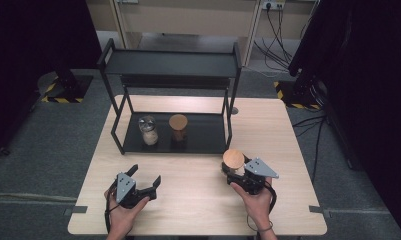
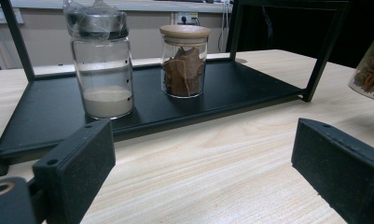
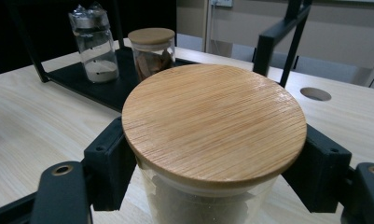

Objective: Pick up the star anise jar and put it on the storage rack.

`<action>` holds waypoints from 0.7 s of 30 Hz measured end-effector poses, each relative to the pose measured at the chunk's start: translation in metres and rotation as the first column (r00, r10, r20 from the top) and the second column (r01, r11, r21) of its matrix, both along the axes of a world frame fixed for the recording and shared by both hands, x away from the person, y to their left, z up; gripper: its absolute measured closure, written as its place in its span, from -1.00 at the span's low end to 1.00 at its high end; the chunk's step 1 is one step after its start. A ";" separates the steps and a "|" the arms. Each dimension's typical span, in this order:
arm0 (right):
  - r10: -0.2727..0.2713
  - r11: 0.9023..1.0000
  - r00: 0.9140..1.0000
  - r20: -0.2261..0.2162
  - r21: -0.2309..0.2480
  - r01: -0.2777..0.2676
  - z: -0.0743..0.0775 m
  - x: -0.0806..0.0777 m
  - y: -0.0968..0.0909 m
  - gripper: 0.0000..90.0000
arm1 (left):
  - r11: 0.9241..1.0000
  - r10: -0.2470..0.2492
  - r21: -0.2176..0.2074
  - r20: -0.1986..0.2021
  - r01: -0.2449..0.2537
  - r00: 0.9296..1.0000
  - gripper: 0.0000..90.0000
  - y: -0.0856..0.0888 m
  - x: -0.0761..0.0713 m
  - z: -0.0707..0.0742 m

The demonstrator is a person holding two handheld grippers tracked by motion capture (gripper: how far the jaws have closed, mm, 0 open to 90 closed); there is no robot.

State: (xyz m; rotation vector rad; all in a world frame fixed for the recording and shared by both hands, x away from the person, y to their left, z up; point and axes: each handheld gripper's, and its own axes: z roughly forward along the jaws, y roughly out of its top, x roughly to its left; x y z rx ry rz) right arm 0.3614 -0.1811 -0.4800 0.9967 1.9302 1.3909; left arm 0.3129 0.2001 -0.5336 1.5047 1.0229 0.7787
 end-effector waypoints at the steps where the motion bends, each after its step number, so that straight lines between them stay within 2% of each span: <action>1: 0.003 1.000 1.000 0.003 0.000 -0.003 0.001 0.000 0.002 -0.43 | 1.000 0.000 0.000 0.000 0.000 1.000 -0.88 0.000 0.000 0.000; 10: 0.023 1.000 1.000 0.017 0.008 -0.023 0.009 0.003 0.017 -0.43 | 1.000 0.000 0.000 0.000 0.000 1.000 -0.88 0.000 0.000 0.000; 21: 0.031 1.000 0.999 0.028 0.007 -0.031 0.017 0.014 0.038 -0.43 | 1.000 -0.002 0.001 0.002 0.002 1.000 -0.88 0.000 0.000 0.000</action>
